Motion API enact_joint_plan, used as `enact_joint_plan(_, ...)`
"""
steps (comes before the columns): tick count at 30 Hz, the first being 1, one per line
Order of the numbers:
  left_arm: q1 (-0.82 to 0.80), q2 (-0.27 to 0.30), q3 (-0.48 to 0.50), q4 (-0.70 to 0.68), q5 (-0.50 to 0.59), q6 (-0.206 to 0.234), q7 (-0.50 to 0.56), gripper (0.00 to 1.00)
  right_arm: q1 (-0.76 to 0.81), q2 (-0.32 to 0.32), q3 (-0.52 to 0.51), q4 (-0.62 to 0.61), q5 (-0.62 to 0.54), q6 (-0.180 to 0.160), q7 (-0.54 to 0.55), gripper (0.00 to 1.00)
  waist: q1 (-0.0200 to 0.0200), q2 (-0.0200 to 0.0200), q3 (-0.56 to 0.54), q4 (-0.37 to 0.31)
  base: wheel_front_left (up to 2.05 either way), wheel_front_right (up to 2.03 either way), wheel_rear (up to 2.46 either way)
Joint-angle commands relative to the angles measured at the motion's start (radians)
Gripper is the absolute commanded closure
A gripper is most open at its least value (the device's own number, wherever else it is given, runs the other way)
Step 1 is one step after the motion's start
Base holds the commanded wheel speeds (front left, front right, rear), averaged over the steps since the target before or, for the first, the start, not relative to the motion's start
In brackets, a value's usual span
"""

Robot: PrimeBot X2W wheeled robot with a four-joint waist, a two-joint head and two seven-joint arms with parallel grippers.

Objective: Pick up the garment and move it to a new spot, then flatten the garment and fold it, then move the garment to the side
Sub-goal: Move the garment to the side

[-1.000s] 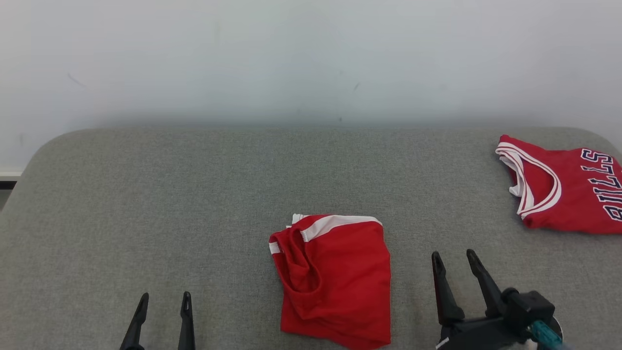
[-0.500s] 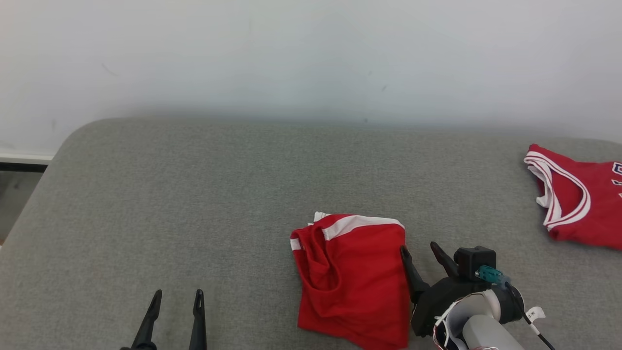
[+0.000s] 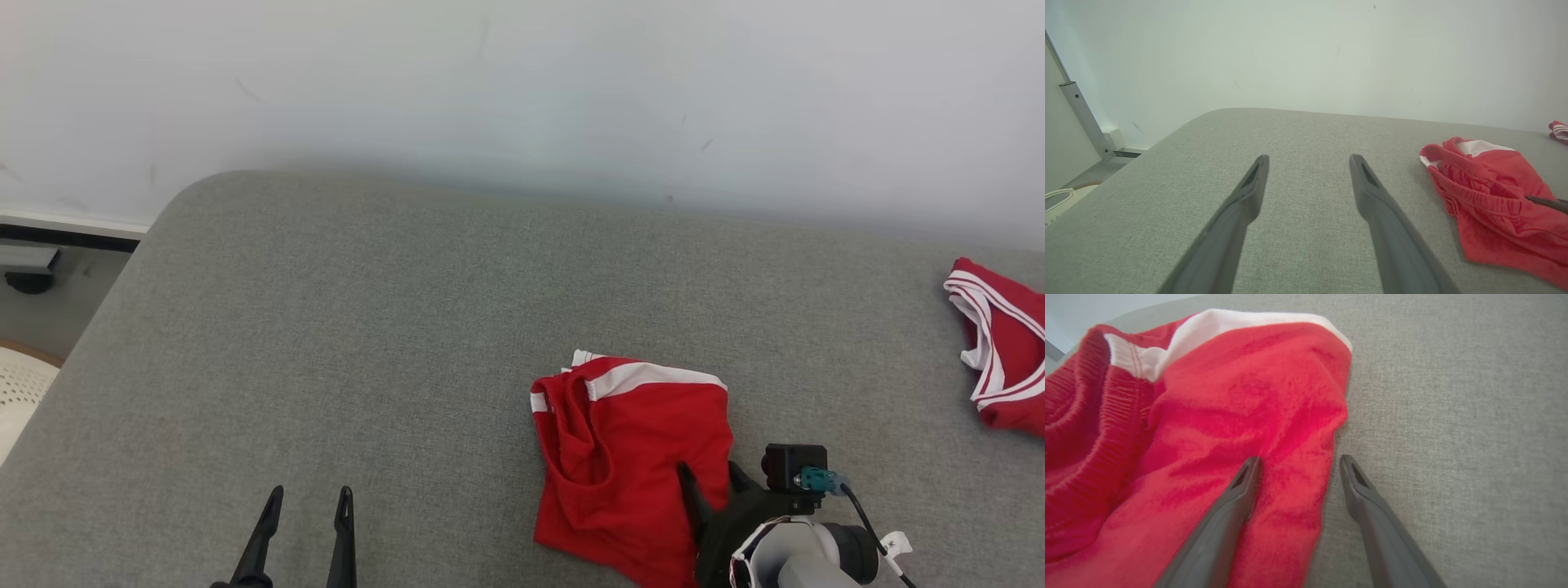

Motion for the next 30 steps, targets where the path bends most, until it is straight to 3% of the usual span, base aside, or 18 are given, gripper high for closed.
enact_joint_plan(1,-0.011,0.0,-0.002,-0.002,-0.003,0.003,-0.003,0.0,0.001,0.003,0.018,0.014,0.012,0.001,0.006,0.65,0.0,0.0,0.005,0.003,0.0,0.0,0.0)
enact_joint_plan(2,-0.012,0.0,-0.002,-0.003,-0.005,0.004,-0.003,0.0,-0.001,0.004,0.029,0.017,0.02,0.001,-0.002,1.0,0.0,0.0,0.007,0.002,0.0,0.0,0.0)
enact_joint_plan(7,-0.016,0.0,-0.003,-0.006,-0.014,0.014,-0.003,0.0,-0.048,-0.002,0.05,0.048,0.015,0.001,-0.038,1.0,0.0,0.0,0.014,-0.012,0.0,0.0,0.0)
enact_joint_plan(14,-0.029,0.0,-0.003,-0.02,-0.03,0.022,-0.003,0.0,-0.149,-0.077,0.114,0.063,-0.056,0.001,-0.056,1.0,0.0,0.0,0.049,-0.053,0.0,0.0,0.0)
enact_joint_plan(22,-0.088,0.0,-0.007,-0.046,-0.042,0.018,-0.003,0.0,-0.315,-0.231,0.278,-0.003,-0.112,0.001,0.018,1.0,0.0,0.0,0.148,-0.127,0.0,0.0,0.0)
enact_joint_plan(30,-0.164,0.0,-0.01,-0.083,-0.021,0.009,-0.003,0.0,-0.456,-0.399,0.431,-0.096,-0.08,0.001,0.113,1.0,0.0,0.0,0.259,-0.177,0.0,0.0,0.0)
